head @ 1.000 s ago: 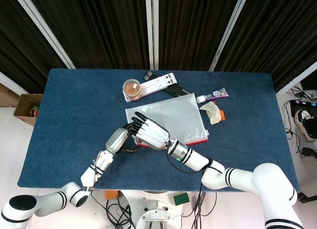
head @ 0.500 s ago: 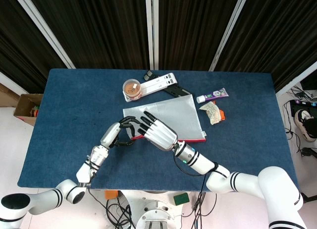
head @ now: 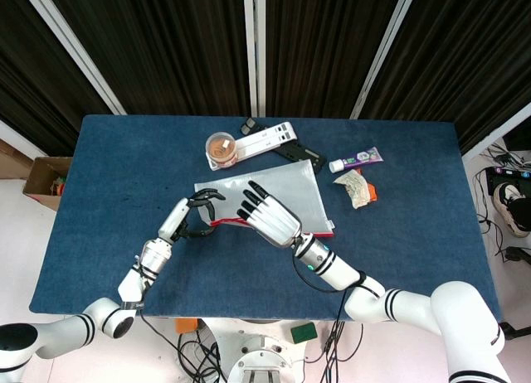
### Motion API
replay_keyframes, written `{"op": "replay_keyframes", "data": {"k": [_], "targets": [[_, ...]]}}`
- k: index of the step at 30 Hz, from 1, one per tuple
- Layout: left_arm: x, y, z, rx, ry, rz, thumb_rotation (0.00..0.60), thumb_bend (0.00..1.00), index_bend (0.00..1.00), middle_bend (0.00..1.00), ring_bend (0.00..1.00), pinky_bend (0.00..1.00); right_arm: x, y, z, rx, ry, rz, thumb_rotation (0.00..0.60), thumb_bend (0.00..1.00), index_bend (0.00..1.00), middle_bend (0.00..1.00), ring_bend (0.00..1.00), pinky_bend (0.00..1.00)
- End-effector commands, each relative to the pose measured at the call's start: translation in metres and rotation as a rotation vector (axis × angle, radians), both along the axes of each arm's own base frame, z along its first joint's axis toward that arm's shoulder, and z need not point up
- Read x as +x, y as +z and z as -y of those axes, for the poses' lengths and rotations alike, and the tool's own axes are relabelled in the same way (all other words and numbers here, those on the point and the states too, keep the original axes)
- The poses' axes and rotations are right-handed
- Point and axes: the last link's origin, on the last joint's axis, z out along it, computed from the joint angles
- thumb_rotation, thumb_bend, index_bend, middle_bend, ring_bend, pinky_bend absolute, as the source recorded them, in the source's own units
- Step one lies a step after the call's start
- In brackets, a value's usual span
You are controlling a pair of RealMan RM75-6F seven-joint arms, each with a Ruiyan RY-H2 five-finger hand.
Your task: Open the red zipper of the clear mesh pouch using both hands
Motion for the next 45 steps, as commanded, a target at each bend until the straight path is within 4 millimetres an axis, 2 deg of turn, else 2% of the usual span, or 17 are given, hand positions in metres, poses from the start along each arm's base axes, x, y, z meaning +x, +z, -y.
{"op": "replay_keyframes", "data": {"k": [1, 6, 12, 22, 31, 34, 45], "targets": [[-0.006, 0.002, -0.002, -0.006, 0.029, 0.027, 0.600, 0.57, 0.65, 0.29, 0.16, 0.18, -0.002, 0.000, 0.000, 0.000, -0.002, -0.003, 0.600, 0.69, 0.82, 0.58, 0.27, 0.24], [-0.015, 0.007, -0.005, 0.008, 0.059, 0.032, 0.600, 0.57, 0.65, 0.29, 0.16, 0.18, -0.011, 0.006, -0.004, -0.010, -0.010, -0.010, 0.600, 0.69, 0.83, 0.58, 0.27, 0.24], [-0.030, 0.013, -0.006, 0.027, 0.091, 0.021, 0.600, 0.57, 0.65, 0.29, 0.16, 0.18, -0.035, 0.017, -0.012, -0.017, -0.035, -0.031, 0.600, 0.69, 0.83, 0.58, 0.28, 0.24], [-0.052, 0.017, -0.001, 0.047, 0.127, -0.039, 0.600, 0.57, 0.65, 0.29, 0.16, 0.18, -0.098, 0.050, -0.032, -0.057, -0.127, -0.096, 0.600, 0.69, 0.83, 0.58, 0.28, 0.24], [-0.055, 0.013, 0.003, 0.043, 0.121, -0.068, 0.600, 0.57, 0.65, 0.29, 0.16, 0.18, -0.149, 0.081, -0.045, -0.107, -0.237, -0.136, 0.600, 0.69, 0.83, 0.58, 0.28, 0.24], [-0.055, 0.011, 0.004, 0.034, 0.114, -0.081, 0.600, 0.57, 0.65, 0.29, 0.16, 0.18, -0.159, 0.085, -0.045, -0.115, -0.265, -0.145, 0.600, 0.69, 0.83, 0.58, 0.28, 0.24], [-0.054, 0.008, 0.006, 0.028, 0.108, -0.107, 0.600, 0.57, 0.65, 0.28, 0.16, 0.18, -0.164, 0.085, -0.043, -0.109, -0.280, -0.153, 0.600, 0.70, 0.84, 0.57, 0.28, 0.23]]}}
